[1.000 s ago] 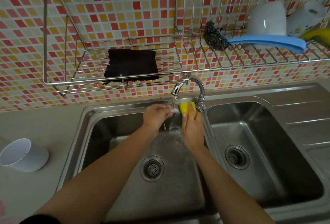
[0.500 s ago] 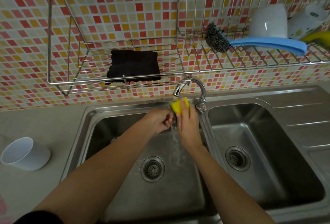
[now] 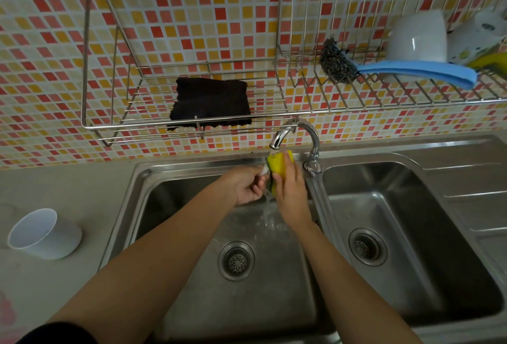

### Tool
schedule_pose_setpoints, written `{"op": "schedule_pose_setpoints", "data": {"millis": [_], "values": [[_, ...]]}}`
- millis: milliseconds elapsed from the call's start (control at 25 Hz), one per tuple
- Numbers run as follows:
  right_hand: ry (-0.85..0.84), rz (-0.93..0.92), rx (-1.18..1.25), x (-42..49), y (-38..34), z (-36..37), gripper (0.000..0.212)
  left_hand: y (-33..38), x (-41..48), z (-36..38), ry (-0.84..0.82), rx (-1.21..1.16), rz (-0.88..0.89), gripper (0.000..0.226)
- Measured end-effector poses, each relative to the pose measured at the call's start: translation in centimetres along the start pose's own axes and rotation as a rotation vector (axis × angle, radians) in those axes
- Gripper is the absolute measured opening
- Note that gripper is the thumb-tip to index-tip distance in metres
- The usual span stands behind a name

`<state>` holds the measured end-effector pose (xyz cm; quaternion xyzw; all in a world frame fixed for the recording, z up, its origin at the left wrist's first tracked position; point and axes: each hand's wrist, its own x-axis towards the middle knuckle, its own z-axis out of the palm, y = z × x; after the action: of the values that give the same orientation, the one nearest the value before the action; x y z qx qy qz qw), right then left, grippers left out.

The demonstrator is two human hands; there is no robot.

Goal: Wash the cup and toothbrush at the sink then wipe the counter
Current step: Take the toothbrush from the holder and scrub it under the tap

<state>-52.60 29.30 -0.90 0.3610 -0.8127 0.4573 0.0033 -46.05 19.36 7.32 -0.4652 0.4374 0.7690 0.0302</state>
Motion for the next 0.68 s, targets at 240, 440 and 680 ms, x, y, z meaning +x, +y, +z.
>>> {"op": "schedule_pose_setpoints", "data": {"millis": [240, 440, 680], "values": [[-0.041, -0.03, 0.06, 0.0, 0.1, 0.5, 0.051, 0.0, -0.3, -0.2, 0.079, 0.135, 0.07, 0.026], [-0.086, 0.002, 0.183, -0.2, -0.3, 0.8, 0.051, 0.0, 0.3, 0.8, 0.258, 0.354, 0.208, 0.026], [-0.087, 0.301, 0.369, 0.9, 1.3, 0.6, 0.033, -0.8, 0.8, -0.2, 0.286, 0.659, 0.416, 0.025]]}}
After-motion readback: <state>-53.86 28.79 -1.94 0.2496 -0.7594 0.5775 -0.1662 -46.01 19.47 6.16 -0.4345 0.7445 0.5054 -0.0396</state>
